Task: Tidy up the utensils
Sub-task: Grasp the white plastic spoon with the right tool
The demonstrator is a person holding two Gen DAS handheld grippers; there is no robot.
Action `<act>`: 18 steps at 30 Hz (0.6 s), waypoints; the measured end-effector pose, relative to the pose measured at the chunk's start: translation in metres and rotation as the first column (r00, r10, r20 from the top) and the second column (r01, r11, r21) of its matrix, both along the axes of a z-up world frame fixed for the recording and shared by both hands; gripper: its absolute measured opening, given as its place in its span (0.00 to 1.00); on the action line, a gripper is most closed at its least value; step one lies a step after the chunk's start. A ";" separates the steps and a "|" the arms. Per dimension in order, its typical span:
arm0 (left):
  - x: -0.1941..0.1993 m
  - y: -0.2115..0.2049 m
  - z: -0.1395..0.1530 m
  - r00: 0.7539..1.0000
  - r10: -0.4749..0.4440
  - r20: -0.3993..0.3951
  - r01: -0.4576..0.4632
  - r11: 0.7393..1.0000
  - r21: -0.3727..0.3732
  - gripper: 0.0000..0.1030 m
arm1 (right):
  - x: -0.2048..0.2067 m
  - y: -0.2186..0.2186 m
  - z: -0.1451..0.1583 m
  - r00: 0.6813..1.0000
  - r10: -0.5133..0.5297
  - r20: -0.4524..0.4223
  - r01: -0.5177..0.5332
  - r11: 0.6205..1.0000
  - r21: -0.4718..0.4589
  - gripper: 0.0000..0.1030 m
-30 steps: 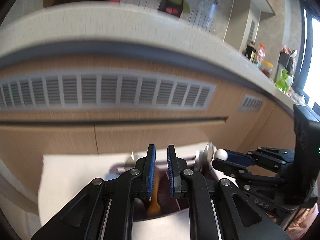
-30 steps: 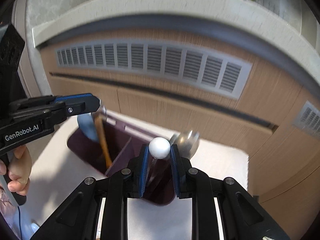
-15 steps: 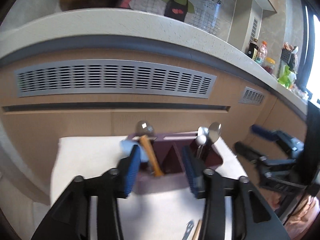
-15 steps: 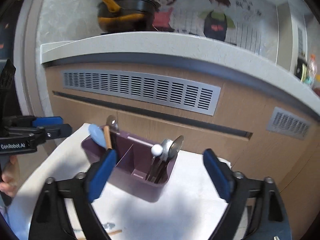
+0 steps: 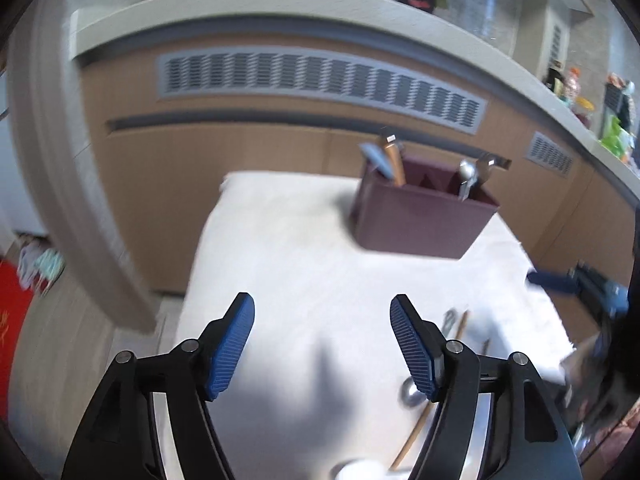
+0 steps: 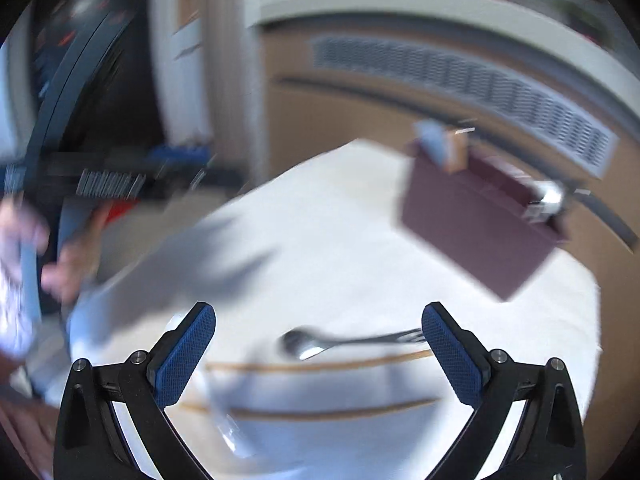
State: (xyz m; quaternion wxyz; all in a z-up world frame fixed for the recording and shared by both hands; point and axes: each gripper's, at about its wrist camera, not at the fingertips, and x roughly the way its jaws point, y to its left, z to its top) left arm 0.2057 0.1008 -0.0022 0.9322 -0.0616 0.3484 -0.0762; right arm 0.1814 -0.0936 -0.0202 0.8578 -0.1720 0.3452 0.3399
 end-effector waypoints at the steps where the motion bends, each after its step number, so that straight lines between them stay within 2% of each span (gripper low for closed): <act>1: -0.006 0.008 -0.004 1.000 0.020 -0.008 -0.020 1.000 -0.004 0.69 | -0.008 0.010 -0.007 0.999 0.048 -0.009 -0.048 0.999 -0.024 0.99; 4: -0.016 0.022 -0.012 0.998 0.063 -0.016 -0.063 0.998 -0.010 0.70 | -0.029 0.039 -0.025 0.985 0.169 -0.022 -0.171 0.981 -0.092 0.94; 8: -0.026 0.034 -0.023 0.993 0.115 -0.018 -0.114 0.992 0.045 0.70 | -0.042 0.068 -0.044 0.969 0.247 -0.028 -0.249 0.954 -0.170 0.77; 11: -0.032 0.037 -0.030 0.993 0.114 -0.023 -0.112 0.991 0.073 0.71 | -0.029 0.080 -0.053 0.964 0.255 -0.073 -0.264 0.949 -0.175 0.67; 14: -0.033 0.040 -0.034 0.993 0.108 -0.040 -0.106 0.993 0.050 0.73 | -0.020 0.085 -0.060 0.966 0.239 -0.095 -0.253 0.950 -0.184 0.64; 16: -0.033 0.043 -0.034 0.993 0.110 -0.047 -0.108 0.993 0.041 0.74 | -0.016 0.085 -0.064 0.966 0.232 -0.111 -0.249 0.951 -0.184 0.57; 18: -0.032 0.044 -0.035 0.993 0.111 -0.049 -0.110 0.993 0.036 0.74 | -0.018 0.087 -0.066 0.962 0.235 -0.140 -0.256 0.953 -0.163 0.35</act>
